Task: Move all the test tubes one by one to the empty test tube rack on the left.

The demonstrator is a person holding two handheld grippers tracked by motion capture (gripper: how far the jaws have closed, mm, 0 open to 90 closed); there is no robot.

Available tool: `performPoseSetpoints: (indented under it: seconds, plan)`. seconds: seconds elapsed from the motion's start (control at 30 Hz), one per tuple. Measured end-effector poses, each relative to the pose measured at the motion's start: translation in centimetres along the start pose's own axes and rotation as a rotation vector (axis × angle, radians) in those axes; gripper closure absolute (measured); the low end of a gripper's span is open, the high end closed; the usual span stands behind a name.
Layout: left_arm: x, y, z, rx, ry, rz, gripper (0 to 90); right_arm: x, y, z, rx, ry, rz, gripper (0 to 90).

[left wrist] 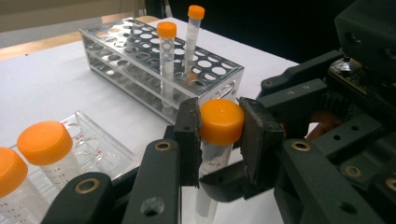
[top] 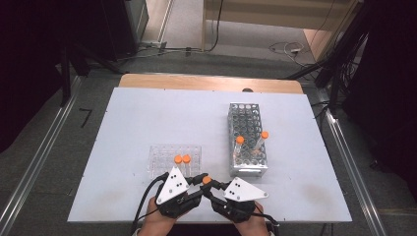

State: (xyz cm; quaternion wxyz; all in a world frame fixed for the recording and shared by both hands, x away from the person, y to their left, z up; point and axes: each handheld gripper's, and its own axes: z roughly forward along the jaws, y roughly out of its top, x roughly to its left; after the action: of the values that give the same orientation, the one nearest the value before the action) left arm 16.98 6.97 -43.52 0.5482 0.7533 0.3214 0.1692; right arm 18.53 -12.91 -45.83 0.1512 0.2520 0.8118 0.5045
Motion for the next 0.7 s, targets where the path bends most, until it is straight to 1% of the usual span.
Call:
performPoseSetpoints:
  seconds: [0.03,0.13,0.17,0.27,0.4,0.47,0.7]
  plan:
    - [0.0,0.0,-0.1,-0.001,-0.001,-0.002,69.5,-0.1,0.0,0.0,0.001,0.002,0.0,53.7]
    - [0.1,0.2,-0.3,-0.008,0.002,-0.006,69.5,-0.3,0.0,-0.1,0.001,-0.012,0.001,42.7]
    - [0.2,0.2,-0.4,-0.009,0.003,-0.009,69.5,-0.4,0.0,-0.2,0.0,-0.018,-0.003,39.8]
    - [0.5,0.4,-0.9,-0.018,0.01,-0.017,69.5,-0.7,0.0,-0.3,0.001,-0.03,0.009,33.7]
    - [1.3,0.9,-1.7,-0.026,0.029,-0.036,69.5,-1.1,0.0,-0.6,0.002,-0.044,0.015,31.4]
    - [1.7,1.1,-2.2,-0.034,0.038,-0.052,69.5,-1.2,0.0,-0.8,0.0,-0.047,0.017,31.1]
    - [3.1,1.8,-3.7,-0.046,0.069,-0.082,69.5,-1.4,-0.1,-1.0,-0.002,-0.056,0.019,31.3]
